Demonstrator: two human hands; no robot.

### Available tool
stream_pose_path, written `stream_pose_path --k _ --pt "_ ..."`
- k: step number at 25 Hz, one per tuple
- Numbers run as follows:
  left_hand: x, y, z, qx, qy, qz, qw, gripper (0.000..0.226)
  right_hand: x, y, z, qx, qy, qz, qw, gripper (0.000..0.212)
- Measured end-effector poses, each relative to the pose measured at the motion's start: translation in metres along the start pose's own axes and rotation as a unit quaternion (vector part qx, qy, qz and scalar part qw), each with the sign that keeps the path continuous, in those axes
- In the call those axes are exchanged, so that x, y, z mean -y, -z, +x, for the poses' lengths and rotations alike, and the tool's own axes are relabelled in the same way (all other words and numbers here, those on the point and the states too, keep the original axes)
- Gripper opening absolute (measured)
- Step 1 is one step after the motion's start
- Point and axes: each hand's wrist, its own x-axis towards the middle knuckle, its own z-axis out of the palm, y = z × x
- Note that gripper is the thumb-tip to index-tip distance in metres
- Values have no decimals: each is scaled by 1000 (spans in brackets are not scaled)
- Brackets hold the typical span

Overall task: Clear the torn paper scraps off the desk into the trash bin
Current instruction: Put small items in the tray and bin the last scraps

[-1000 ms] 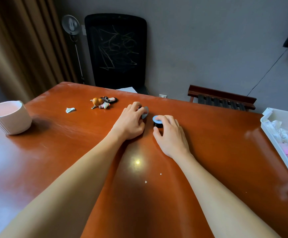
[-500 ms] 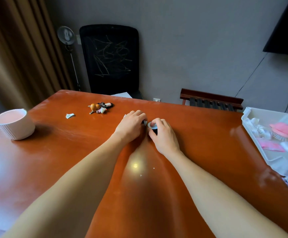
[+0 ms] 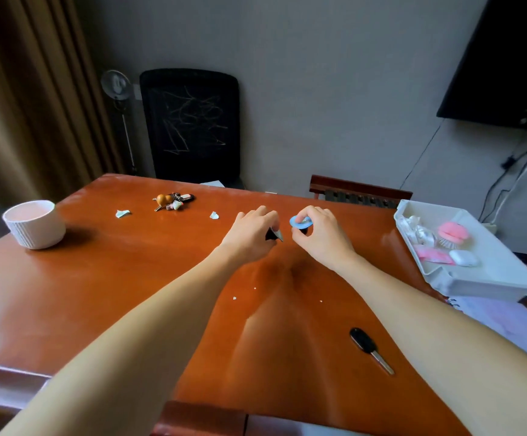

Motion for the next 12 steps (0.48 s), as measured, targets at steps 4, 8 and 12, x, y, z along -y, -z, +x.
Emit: stream_pose_path --k 4,8,12 --pt "-48 7 8 -10 -36 -61 997 30 -24 48 -13 12 -25 -31 999 20" --pt "-84 5 26 18 -34 -63 997 30 -53 95 -20 19 -51 -38 998 19" --pt "-124 -4 46 26 -56 -64 996 28 -92 139 -27 9 -83 -50 995 20"
